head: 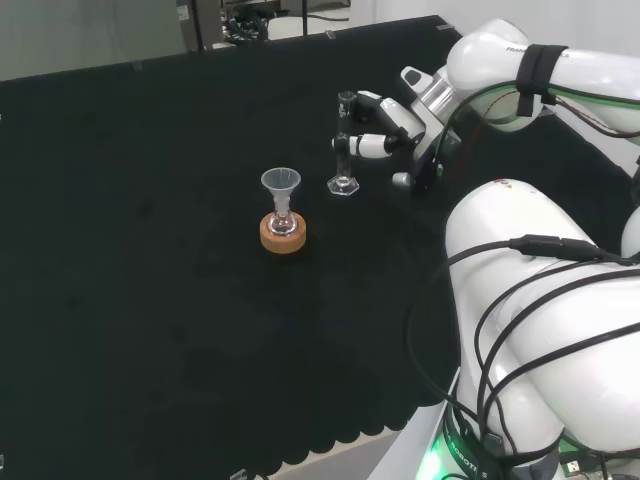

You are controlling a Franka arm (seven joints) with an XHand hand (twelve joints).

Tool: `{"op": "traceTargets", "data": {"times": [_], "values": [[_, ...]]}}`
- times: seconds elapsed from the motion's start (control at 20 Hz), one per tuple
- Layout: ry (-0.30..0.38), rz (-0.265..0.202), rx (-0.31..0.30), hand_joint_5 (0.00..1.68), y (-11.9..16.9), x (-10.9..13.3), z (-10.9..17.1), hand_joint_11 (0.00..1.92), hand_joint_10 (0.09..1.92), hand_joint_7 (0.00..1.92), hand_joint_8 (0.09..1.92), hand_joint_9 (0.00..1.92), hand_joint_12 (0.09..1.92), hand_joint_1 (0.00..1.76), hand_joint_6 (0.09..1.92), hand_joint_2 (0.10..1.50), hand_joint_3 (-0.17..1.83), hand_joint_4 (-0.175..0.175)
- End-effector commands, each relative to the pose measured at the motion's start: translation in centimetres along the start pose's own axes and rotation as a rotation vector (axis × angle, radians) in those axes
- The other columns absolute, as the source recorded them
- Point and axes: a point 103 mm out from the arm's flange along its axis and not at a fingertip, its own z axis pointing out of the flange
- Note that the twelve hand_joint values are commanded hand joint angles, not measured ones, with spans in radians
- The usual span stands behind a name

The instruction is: Put the graduated cylinder back on the table.

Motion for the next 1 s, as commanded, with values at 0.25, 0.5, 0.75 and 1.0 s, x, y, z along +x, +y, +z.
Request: {"op": "traceTargets", "data": {"times": [0.25, 0.5, 0.75, 1.0], "values": [[-0.096, -0.012, -0.040, 0.23, -3.2, 5.3, -6.3, 0.07, 0.09, 0.06, 0.71, 0.56, 1.43, 0.76, 0.11, 0.86, -0.17, -0.096], [-0.184, -0.033, -0.054, 0.24, -5.7, 10.0, -10.5, 0.07, 0.09, 0.06, 0.71, 0.56, 1.43, 0.75, 0.09, 0.86, -0.17, -0.095], [-0.269, -0.048, -0.058, 0.24, -8.0, 14.1, -12.9, 0.06, 0.09, 0.07, 0.72, 0.56, 1.44, 0.75, 0.09, 0.86, -0.17, -0.093], [-0.368, -0.049, -0.025, 0.25, -9.8, 18.3, -14.6, 0.07, 0.09, 0.07, 0.72, 0.57, 1.44, 0.75, 0.09, 0.87, -0.17, -0.091]]}}
